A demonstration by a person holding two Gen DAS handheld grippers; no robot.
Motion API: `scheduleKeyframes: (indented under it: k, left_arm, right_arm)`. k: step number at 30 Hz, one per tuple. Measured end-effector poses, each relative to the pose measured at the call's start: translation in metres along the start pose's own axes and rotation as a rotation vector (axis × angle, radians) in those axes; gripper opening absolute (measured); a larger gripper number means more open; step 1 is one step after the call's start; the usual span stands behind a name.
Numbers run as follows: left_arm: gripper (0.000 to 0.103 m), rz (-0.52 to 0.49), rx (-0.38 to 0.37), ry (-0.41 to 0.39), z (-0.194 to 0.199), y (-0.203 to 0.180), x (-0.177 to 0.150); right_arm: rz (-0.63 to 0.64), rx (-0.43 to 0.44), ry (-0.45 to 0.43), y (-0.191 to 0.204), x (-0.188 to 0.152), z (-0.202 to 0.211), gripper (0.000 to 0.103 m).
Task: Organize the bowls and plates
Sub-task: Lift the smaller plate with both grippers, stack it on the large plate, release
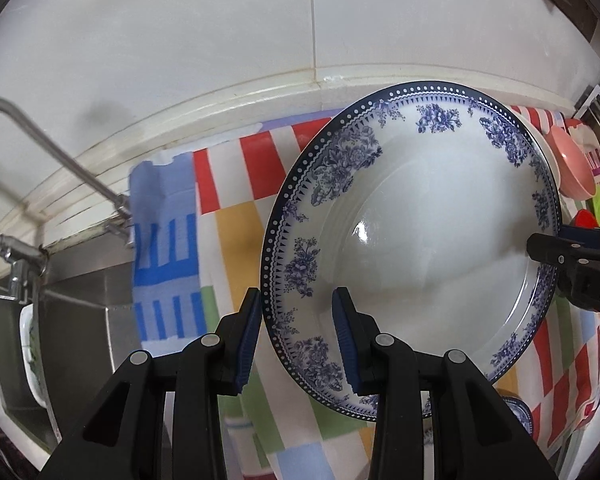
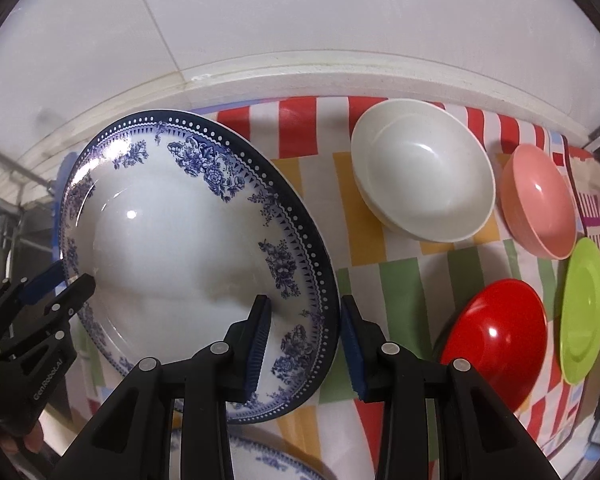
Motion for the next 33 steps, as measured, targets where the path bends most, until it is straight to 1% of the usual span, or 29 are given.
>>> scheduleKeyframes:
  k: [2,7,15,20,28,33]
  left_arm:
    - [0.036,0.000,0.009,-0.002,0.008,-0.001,-0.006]
    - [0.036,0.013,0.020,0.010,0.026,-0.005,-0.028]
    - [0.036,0.045,0.047,0.028,0.046,-0.019,-0.068]
    - [0.036,0.068,0.060,0.048,0.051,-0.031,-0.097]
    - [0.036,0.101,0.066,0.087,0.053,-0.049,-0.141]
    - [0.036,0.114,0.072,0.107,0.057,-0.057,-0.160]
  right_arm:
    - [0.013,0.007,0.002,-0.005,-0.004,0.002,0.036]
    - [0.056,0.009,0.007,-0.002,-0.021,0.021,0.036]
    - [0.127,0.010,0.007,-0.007,-0.057,0.044,0.036]
    - [0.161,0.019,0.023,-0.011,-0.081,0.046,0.036]
    - [0.214,0.027,0.069,-0.021,-0.126,0.037,0.036]
    - [0.244,0.025,0.099,-0.024,-0.149,0.033,0.036]
Point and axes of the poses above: each gripper's, at about its wrist camera, not at the fingertips, and z roughly against the way its jaws point, y to its left, x to its top, the point moved 8 cm from there along -z, roughly the way its jaws point, and after that the axes turned 2 degrees about -z, right-handed, at the moved point
